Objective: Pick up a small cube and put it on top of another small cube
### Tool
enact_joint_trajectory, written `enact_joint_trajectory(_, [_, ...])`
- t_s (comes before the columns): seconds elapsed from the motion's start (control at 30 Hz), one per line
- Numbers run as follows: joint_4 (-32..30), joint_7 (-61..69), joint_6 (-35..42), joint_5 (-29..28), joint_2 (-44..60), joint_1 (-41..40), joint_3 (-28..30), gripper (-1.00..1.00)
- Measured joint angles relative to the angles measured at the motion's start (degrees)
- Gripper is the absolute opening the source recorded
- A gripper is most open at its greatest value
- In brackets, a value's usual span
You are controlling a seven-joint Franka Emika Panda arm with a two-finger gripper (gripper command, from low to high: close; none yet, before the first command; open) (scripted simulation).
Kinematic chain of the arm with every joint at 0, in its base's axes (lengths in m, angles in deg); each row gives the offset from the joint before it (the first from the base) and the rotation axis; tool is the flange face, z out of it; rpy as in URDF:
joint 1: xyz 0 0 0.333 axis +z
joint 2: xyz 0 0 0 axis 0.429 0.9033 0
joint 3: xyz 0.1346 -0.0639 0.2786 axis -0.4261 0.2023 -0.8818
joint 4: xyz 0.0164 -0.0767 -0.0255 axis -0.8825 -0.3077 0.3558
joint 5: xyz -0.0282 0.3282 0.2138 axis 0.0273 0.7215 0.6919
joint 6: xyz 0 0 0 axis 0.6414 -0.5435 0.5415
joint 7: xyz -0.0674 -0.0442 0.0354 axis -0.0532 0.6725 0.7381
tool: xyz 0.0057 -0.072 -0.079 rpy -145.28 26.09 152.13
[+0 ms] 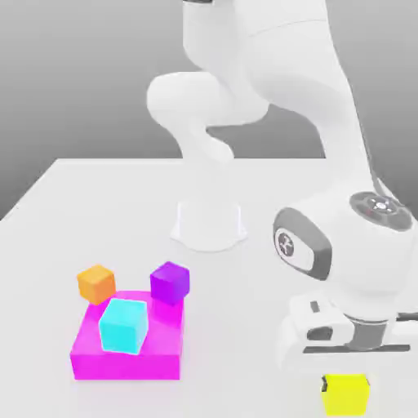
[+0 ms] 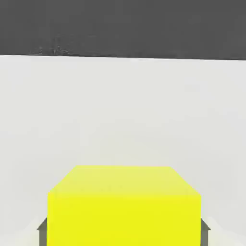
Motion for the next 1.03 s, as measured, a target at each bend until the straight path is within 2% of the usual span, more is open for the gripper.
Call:
enact_joint_trajectory(0.07, [-0.9,1.9,3.0,2.6,-4.0,-1.3,-1.9,-1.00])
enact_joint_trajectory(0.13, [-2.8,1.2,5.1,4.3,-7.9,-3.4,-0.7,-1.00])
enact_joint_trajectory(0.33, [-10.4,-6.1,9.3,6.9,-19.4,-12.6,7.5,-1.00])
enact_joint_trajectory(0.43, [-14.3,-10.2,11.3,7.9,-25.3,-20.0,10.1,-1.00])
enact_joint_trajectory(0.73, [-26.2,-21.6,16.2,12.2,-43.7,-33.0,19.7,-1.00])
enact_joint_trajectory(0.93, [-29.0,-22.3,4.5,13.2,-35.0,-34.3,21.0,-1.00])
enact_joint_trajectory(0.97, [-29.2,-22.2,3.2,13.3,-33.8,-34.3,21.0,1.00])
enact_joint_trajectory(1.03, [-29.2,-22.2,3.1,13.3,-33.8,-34.3,21.0,1.00])
